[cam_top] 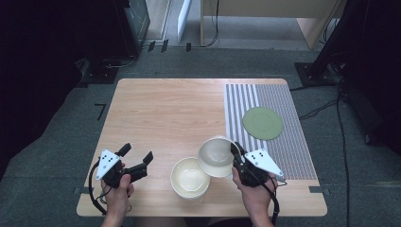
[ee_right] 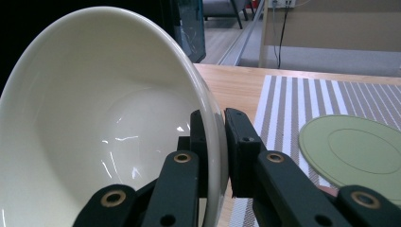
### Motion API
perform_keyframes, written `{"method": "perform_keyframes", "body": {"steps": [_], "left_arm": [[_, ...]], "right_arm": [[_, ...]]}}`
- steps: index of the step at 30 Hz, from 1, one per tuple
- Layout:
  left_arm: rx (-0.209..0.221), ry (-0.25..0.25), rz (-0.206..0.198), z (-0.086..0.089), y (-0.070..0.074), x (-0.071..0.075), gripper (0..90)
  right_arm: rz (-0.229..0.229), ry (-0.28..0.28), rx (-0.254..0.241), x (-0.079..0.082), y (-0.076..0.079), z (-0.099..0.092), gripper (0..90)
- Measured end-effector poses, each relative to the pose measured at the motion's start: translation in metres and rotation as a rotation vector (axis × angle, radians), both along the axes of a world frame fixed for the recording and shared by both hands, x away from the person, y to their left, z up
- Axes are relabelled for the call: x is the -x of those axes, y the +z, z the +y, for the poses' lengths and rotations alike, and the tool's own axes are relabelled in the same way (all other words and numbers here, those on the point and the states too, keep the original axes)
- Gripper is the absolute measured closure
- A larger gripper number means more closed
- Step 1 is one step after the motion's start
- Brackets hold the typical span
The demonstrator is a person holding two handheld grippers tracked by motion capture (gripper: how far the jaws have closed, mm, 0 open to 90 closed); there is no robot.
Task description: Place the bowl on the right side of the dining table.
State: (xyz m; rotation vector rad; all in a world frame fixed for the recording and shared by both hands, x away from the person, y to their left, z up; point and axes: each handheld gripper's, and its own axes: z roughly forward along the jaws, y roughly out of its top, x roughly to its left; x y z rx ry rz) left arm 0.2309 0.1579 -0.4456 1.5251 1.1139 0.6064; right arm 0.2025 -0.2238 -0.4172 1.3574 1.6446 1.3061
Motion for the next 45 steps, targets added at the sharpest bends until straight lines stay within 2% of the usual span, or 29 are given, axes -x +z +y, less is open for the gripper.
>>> {"method": "perform_keyframes", "body": {"steps": [9, 17, 32, 39, 45], "left_arm": [[-0.022, 0.059, 0.060, 0.020, -0.020, -0.010, 9.4], [-0.052, 0.079, 0.101, 0.030, -0.035, -0.013, 9.4], [-0.064, 0.127, 0.168, 0.054, -0.049, -0.011, 9.4], [-0.107, 0.140, 0.197, 0.062, -0.054, -0.008, 9.5], [-0.128, 0.140, 0.216, 0.067, -0.058, -0.005, 9.5]], "right_arm": [[0.001, -0.033, -0.007, -0.004, 0.001, -0.013, 83.3], [0.001, -0.068, -0.021, -0.009, 0.002, -0.027, 83.3], [-0.013, -0.087, -0.014, -0.019, 0.005, -0.043, 83.4], [-0.005, -0.117, -0.020, -0.027, 0.002, -0.048, 83.3], [-0.008, -0.137, -0.031, -0.032, 0.003, -0.055, 83.4]]}}
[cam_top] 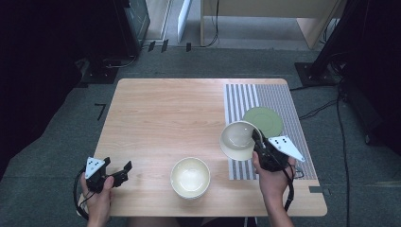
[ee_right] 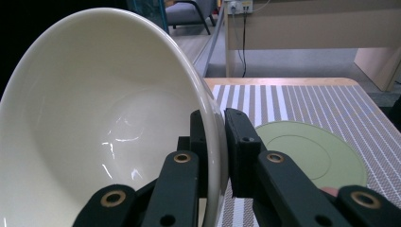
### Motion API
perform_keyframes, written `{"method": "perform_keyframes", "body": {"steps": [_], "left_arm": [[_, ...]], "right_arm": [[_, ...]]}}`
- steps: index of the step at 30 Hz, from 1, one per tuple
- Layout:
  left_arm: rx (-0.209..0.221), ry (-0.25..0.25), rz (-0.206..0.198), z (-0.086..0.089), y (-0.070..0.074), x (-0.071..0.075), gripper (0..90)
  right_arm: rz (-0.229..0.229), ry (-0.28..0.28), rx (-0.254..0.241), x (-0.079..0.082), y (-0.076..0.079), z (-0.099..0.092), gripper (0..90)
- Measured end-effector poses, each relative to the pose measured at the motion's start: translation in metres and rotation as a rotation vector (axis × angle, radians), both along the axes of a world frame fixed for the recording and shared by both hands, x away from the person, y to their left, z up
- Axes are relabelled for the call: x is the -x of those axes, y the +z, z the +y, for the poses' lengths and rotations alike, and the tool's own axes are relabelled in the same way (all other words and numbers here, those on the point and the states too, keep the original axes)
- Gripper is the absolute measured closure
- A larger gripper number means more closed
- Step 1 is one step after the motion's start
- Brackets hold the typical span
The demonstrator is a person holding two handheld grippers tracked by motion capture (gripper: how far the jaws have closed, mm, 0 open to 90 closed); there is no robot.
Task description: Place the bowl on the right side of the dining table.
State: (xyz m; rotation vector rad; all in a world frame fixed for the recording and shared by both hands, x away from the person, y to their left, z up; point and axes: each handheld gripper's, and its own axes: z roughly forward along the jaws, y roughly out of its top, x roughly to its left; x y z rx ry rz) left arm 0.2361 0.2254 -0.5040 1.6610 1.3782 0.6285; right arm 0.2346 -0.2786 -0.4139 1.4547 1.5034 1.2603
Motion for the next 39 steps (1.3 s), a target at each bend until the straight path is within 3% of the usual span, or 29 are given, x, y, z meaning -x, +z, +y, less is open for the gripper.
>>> {"method": "perform_keyframes", "body": {"steps": [10, 19, 39], "left_arm": [[-0.015, 0.003, 0.018, 0.009, -0.003, 0.003, 9.5], [-0.056, -0.008, 0.026, 0.010, -0.005, 0.005, 9.5], [-0.072, -0.028, 0.048, 0.011, -0.007, 0.010, 9.5]], "right_arm": [[-0.010, -0.053, -0.014, -0.006, 0.004, -0.019, 83.4], [-0.001, -0.090, -0.024, -0.011, 0.002, -0.032, 83.4], [0.013, -0.165, -0.043, -0.022, -0.002, -0.061, 83.3]]}}
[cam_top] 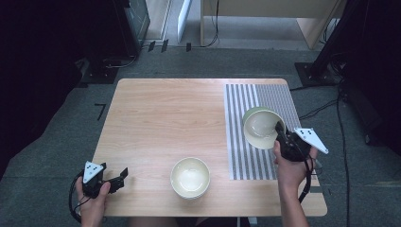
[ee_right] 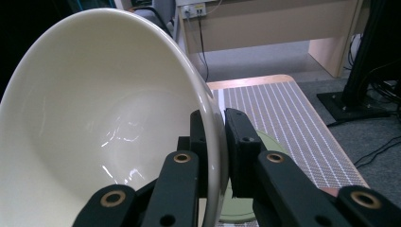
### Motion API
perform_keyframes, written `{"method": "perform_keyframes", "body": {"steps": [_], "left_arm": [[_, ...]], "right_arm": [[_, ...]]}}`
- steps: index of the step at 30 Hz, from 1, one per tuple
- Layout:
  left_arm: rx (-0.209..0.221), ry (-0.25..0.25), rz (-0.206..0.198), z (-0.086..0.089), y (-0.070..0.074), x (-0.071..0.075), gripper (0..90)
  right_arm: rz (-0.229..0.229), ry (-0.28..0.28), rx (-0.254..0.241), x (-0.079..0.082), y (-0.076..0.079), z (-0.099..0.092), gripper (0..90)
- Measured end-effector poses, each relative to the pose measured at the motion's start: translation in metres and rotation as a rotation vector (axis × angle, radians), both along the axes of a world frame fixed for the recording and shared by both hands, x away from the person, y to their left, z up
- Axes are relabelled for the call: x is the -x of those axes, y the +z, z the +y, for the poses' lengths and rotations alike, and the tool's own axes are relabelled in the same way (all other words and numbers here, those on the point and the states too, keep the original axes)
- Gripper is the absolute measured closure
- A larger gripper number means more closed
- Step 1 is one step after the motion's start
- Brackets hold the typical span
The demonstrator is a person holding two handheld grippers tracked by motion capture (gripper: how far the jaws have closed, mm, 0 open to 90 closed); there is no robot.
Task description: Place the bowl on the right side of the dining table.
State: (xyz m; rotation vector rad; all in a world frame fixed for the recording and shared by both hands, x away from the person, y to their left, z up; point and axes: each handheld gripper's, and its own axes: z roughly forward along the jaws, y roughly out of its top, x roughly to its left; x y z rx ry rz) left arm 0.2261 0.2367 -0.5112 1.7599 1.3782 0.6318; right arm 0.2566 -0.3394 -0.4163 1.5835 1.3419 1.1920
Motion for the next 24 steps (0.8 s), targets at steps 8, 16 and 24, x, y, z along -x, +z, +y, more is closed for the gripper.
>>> {"method": "perform_keyframes", "body": {"steps": [8, 16, 24], "left_arm": [[-0.001, 0.006, 0.007, 0.002, 0.000, 0.003, 9.5], [-0.005, 0.012, 0.010, 0.006, -0.001, 0.006, 9.5], [-0.003, -0.003, 0.011, 0.004, -0.003, 0.007, 9.5]], "right_arm": [[0.012, -0.032, -0.007, -0.005, -0.004, -0.011, 83.3], [0.025, -0.049, -0.010, -0.011, -0.009, -0.017, 83.3], [0.038, -0.063, -0.009, -0.017, -0.015, -0.022, 83.2]]}}
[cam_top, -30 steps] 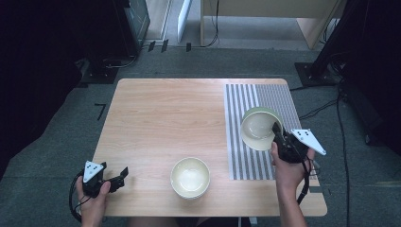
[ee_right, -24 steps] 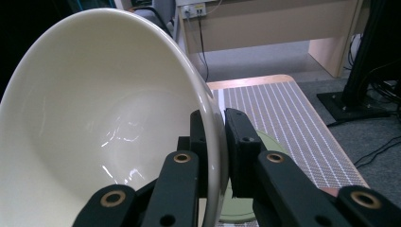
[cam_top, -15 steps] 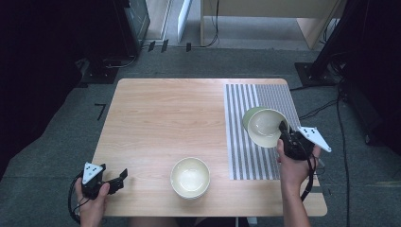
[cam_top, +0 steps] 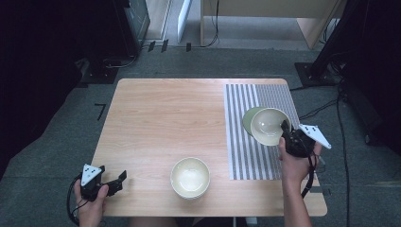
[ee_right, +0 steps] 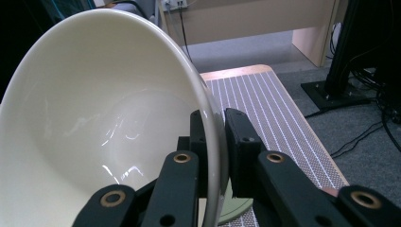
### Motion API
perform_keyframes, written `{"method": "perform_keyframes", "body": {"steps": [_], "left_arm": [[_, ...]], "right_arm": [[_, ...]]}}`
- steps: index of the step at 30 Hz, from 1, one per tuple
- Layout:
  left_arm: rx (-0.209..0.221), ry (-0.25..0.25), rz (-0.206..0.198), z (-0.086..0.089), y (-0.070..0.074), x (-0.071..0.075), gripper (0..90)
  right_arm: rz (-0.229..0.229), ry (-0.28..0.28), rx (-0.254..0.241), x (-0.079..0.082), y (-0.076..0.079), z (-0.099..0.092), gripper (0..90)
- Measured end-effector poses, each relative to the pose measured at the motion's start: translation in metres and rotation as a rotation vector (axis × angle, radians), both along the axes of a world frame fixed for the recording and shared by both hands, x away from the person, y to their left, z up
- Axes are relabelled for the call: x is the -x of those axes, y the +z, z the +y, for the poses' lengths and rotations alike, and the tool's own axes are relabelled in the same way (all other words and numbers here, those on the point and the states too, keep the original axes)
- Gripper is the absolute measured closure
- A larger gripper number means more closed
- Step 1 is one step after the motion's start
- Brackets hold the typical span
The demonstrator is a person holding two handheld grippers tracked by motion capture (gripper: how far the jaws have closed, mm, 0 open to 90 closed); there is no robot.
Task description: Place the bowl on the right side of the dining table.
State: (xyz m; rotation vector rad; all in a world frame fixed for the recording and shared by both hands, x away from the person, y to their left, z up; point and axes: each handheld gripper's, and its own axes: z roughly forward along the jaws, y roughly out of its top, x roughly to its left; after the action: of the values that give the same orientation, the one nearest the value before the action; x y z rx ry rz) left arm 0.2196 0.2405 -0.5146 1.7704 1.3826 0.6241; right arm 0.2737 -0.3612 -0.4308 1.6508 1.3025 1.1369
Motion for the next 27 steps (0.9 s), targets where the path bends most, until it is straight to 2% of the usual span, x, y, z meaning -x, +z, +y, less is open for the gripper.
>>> {"method": "perform_keyframes", "body": {"steps": [2, 7, 14, 27], "left_arm": [[0.000, -0.002, -0.001, 0.000, 0.000, 0.000, 9.5], [0.052, 0.011, 0.004, 0.005, 0.000, -0.001, 9.5], [0.041, 0.003, 0.010, 0.004, 0.000, -0.002, 9.5], [0.048, 0.002, 0.012, 0.004, 0.000, -0.002, 9.6]], "right_arm": [[0.002, -0.005, -0.001, -0.001, -0.001, -0.002, 83.3], [0.011, -0.026, -0.009, -0.004, -0.004, -0.010, 83.3], [0.024, -0.041, -0.021, -0.008, -0.009, -0.016, 83.2], [0.057, -0.067, -0.043, -0.019, -0.021, -0.028, 83.2]]}}
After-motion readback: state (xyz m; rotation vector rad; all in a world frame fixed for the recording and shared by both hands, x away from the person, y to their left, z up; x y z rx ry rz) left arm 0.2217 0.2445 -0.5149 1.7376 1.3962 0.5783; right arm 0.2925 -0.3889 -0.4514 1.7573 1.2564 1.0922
